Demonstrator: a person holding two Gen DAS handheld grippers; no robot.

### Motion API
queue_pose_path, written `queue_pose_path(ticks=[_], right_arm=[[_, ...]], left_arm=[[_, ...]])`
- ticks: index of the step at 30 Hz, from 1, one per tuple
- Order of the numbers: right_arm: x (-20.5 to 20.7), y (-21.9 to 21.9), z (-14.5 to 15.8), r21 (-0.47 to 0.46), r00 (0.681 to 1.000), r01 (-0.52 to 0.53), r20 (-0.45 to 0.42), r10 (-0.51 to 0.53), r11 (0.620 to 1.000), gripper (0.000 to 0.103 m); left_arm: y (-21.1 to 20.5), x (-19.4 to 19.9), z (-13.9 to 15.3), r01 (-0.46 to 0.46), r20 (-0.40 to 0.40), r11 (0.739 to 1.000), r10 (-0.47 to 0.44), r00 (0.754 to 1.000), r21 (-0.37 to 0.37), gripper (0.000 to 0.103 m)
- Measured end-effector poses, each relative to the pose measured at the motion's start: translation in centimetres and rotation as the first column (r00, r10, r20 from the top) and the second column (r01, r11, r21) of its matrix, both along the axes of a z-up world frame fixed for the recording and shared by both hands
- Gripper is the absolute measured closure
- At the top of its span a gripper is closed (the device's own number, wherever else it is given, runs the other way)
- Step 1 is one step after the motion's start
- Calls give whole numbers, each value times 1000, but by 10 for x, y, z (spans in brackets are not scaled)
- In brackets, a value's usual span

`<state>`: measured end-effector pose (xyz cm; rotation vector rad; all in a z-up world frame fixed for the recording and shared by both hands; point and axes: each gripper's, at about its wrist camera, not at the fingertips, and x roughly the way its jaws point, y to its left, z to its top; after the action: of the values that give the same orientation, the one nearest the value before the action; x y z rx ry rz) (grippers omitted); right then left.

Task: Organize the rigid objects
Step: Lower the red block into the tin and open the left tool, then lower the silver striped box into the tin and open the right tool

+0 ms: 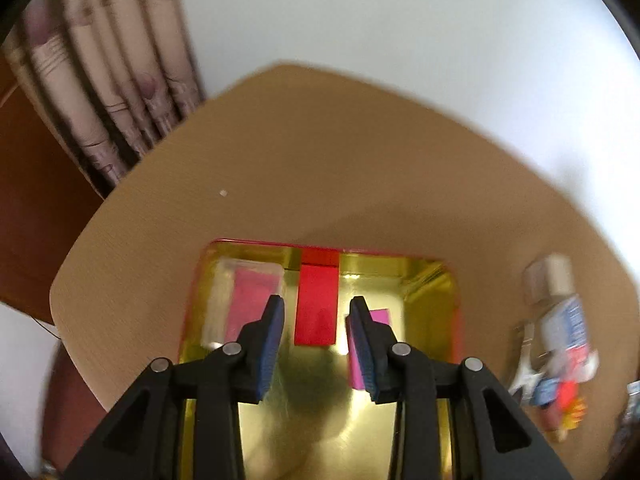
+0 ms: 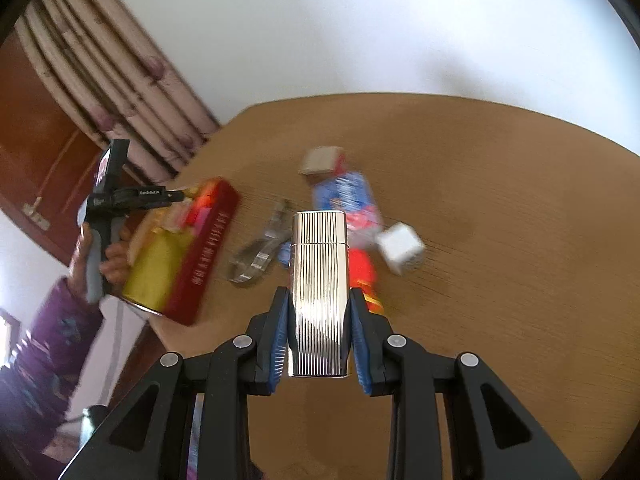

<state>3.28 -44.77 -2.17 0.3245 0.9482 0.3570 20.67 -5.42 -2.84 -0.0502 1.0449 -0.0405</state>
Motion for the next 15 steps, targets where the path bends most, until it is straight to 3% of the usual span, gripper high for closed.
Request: queue_pose_path(ticks=[4,8,12,15], right_arm=[[15,43,20,51,996,-79,34,77,996,76],[40,101,31,96,986,-165,40,162,982,76],[73,153,26,162,977,-213,12,214,964,76],[101,188,13,143,972,-227,-26,233,963,76]], left_arm=[[18,-57,30,-84,113,992,95,989,-97,66],[41,-107,33,-164,103,975,180,978,-148,63],[62,-156,24,-263,134,958,278,951,-115,63],[76,-183,15,-336,191,939,345,919,-78,63]])
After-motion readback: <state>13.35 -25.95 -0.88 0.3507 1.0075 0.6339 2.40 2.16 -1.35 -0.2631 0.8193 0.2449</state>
